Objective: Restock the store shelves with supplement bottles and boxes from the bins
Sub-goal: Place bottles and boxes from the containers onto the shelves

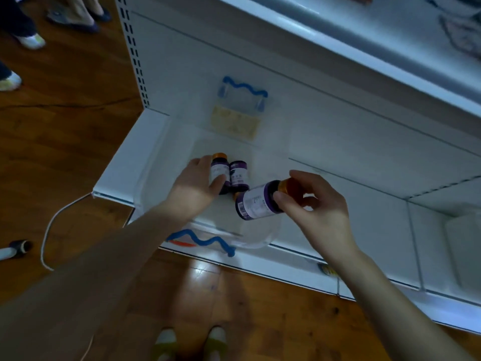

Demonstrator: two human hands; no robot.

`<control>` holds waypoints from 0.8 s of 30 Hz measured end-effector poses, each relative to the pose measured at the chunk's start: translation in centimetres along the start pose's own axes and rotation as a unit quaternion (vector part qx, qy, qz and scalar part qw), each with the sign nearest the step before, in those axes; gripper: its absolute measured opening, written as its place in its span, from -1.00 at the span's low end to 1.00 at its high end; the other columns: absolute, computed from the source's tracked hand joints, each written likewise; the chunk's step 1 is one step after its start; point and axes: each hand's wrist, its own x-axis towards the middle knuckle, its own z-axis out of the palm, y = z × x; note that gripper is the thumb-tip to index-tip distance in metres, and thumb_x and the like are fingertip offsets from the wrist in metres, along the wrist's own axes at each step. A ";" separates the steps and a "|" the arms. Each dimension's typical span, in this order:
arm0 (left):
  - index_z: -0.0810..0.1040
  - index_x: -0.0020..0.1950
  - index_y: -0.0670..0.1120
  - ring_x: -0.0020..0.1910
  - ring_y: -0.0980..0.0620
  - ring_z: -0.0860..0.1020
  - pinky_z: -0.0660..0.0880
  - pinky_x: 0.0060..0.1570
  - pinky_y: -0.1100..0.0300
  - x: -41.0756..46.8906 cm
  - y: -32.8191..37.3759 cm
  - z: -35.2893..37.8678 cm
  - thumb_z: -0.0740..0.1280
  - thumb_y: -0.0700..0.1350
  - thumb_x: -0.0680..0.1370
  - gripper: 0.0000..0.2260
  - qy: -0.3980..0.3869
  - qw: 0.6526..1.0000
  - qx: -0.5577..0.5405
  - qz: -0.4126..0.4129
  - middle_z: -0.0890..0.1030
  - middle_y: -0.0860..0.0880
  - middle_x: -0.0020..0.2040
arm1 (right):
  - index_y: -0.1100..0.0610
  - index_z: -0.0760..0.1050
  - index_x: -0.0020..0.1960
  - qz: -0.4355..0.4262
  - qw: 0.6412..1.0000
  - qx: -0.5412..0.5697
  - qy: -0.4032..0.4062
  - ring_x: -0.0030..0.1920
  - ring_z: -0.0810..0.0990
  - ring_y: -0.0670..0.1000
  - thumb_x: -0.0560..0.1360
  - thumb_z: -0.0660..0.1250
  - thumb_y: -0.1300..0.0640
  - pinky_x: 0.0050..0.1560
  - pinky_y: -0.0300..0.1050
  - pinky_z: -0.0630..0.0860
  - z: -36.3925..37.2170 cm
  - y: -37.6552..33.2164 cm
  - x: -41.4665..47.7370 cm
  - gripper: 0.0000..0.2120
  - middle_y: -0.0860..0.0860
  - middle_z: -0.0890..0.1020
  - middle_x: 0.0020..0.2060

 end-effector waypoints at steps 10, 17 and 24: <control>0.24 0.31 -0.31 0.17 -0.24 0.44 0.33 -0.10 0.10 7.8 -1.4 4.5 0.28 -0.04 0.55 -0.52 -0.119 0.985 0.016 -0.120 0.39 -0.31 0.25 | -0.15 0.48 0.02 -0.012 1.000 0.025 -0.012 -0.03 0.55 -0.17 0.32 0.48 0.09 -0.09 -0.45 0.45 0.1 1.4 0.7 -0.67 -0.21 0.56 -0.04; 0.12 0.44 -0.23 0.19 -0.17 0.48 0.44 -0.01 0.11 8.7 -2.4 6.9 0.42 -0.03 0.45 -0.29 -0.169 0.974 -0.033 -0.145 0.44 -0.23 0.27 | -0.31 0.38 -0.08 -0.037 0.999 0.011 -0.038 -0.09 0.49 -0.31 0.31 0.50 0.09 -0.11 -0.51 0.39 0.6 1.7 1.2 -0.59 -0.32 0.50 -0.09; 0.16 0.43 -0.19 0.16 -0.18 0.49 0.52 -0.14 0.06 9.1 -2.7 7.1 0.46 -0.09 0.42 -0.30 -0.168 0.967 -0.090 -0.166 0.44 -0.20 0.25 | -0.31 0.37 -0.07 -0.046 0.998 0.004 -0.048 -0.08 0.52 -0.24 0.33 0.49 0.10 -0.10 -0.53 0.39 0.7 2.1 1.7 -0.59 -0.33 0.48 -0.08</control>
